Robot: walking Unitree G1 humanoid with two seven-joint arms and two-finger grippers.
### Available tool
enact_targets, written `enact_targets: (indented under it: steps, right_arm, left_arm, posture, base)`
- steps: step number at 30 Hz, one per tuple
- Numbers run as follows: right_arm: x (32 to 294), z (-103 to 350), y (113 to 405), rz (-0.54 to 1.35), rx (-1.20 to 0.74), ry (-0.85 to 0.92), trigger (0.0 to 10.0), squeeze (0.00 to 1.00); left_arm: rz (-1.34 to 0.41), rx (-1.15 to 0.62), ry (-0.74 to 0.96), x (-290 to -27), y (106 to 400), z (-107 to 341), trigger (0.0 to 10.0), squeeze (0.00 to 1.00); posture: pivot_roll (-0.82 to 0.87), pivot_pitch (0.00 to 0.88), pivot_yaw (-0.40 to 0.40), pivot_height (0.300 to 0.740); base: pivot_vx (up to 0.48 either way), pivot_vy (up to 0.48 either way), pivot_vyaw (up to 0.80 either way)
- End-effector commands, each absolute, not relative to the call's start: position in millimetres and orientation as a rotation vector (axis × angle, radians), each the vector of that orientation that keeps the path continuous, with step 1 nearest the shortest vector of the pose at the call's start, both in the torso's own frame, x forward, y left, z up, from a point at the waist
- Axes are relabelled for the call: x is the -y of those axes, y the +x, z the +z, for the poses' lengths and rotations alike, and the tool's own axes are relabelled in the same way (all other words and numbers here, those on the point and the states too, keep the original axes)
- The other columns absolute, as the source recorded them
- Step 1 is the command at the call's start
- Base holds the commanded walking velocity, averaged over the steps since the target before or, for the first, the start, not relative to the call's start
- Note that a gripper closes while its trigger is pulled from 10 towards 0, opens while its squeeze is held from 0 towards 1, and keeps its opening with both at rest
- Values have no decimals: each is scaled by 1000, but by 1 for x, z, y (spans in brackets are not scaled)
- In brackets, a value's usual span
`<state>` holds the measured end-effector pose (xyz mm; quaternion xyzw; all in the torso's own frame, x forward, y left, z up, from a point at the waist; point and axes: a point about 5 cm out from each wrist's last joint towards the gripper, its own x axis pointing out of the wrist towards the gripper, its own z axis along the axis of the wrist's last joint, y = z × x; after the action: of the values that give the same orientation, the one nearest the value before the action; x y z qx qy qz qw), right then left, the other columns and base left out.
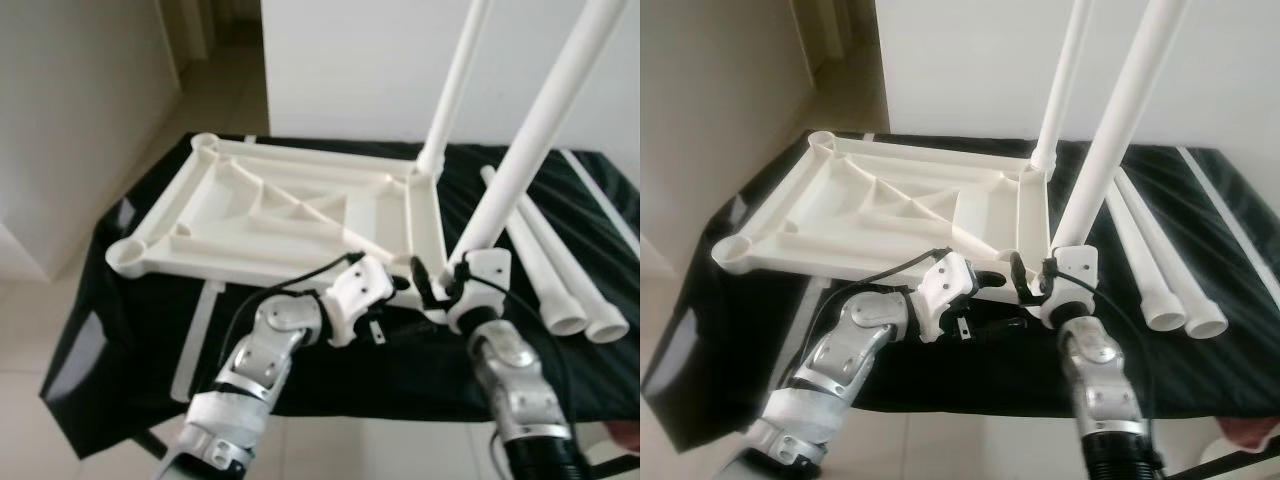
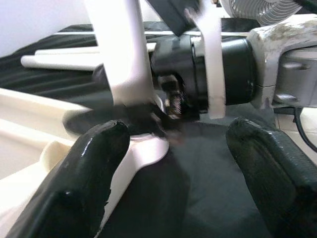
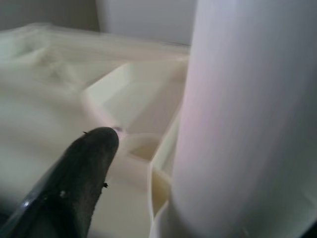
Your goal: Building children table
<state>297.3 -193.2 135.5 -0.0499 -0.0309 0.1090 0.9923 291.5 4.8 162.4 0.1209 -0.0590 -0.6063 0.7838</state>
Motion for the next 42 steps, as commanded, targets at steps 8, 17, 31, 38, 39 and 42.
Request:
enact_targets:
  steps: [8, 17, 31, 38, 39, 42]
  right_arm:
    - [211, 133, 306, 443, -8, -153, 10000, 0]
    - [207, 133, 310, 552, -13, -172, 10000, 0]
    - [213, 133, 308, 585, 7, -195, 0, 0]
    - [212, 123, 297, 521, -11, -114, 10000, 0]
    - [211, 122, 297, 513, -10, -98, 10000, 0]
    - [205, 120, 295, 420, -17, -71, 10000, 0]
  left_arm:
    - [-1238, 134, 266, -5, 298, 165, 10000, 0]
    - [-1252, 91, 313, -8, 295, 150, 10000, 0]
    - [-1275, 63, 352, -6, 290, 139, 10000, 0]
    - [-1269, 60, 347, -7, 289, 138, 10000, 0]
    - [-1269, 60, 346, -7, 289, 137, 10000, 0]
    - [-1277, 60, 355, -6, 288, 137, 10000, 0]
  posture:
    - [-5, 0, 19, 740]
    - [5, 0, 9, 740]
    - [7, 0, -9, 740]
    - [1, 0, -6, 740]
    - [-3, 0, -3, 740]
    - [-15, 0, 4, 740]
  base:
    - [0, 0, 0]
    - [0, 0, 0]
    - [0, 0, 0]
    - [0, 0, 0]
    - [0, 0, 0]
    - [0, 0, 0]
